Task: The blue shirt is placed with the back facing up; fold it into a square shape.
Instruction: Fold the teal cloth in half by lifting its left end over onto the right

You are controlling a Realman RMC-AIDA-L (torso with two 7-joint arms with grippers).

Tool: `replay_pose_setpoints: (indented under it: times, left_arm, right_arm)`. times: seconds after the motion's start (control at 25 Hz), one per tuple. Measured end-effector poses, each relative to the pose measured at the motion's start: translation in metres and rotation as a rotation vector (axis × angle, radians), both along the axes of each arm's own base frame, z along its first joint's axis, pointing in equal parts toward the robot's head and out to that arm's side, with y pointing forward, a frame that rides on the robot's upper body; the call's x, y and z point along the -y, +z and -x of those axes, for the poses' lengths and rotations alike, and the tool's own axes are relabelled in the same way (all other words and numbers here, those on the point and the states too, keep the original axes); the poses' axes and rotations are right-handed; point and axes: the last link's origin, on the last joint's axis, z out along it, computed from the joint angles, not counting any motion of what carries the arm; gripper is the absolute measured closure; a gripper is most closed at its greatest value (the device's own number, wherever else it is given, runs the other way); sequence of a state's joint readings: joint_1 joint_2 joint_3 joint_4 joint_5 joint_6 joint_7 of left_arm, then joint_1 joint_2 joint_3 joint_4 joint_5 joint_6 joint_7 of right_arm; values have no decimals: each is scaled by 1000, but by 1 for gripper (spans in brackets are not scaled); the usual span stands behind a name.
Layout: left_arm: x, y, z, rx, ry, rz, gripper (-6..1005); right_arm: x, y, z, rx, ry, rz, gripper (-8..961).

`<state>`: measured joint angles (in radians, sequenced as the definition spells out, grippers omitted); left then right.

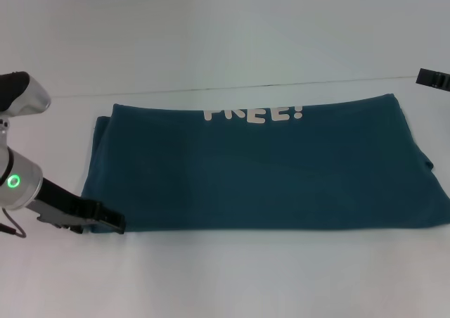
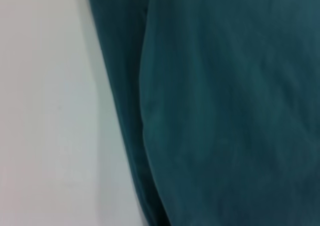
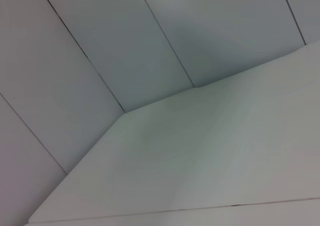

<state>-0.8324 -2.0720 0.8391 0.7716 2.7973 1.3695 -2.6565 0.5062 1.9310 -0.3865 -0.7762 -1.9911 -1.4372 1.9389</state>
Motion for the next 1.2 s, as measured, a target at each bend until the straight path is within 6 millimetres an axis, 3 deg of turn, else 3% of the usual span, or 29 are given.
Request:
replay_pose_setpoints:
  times: [0.6,1.2]
  left_arm:
    - [-7,-3,-10,5,-30,-16,122]
    - [-9,1,-8,-4,-40,-34,186]
  right_arm:
    - [-1,0,1,2,2,-1,49]
    - [-2,0,1,3,4,-2,49]
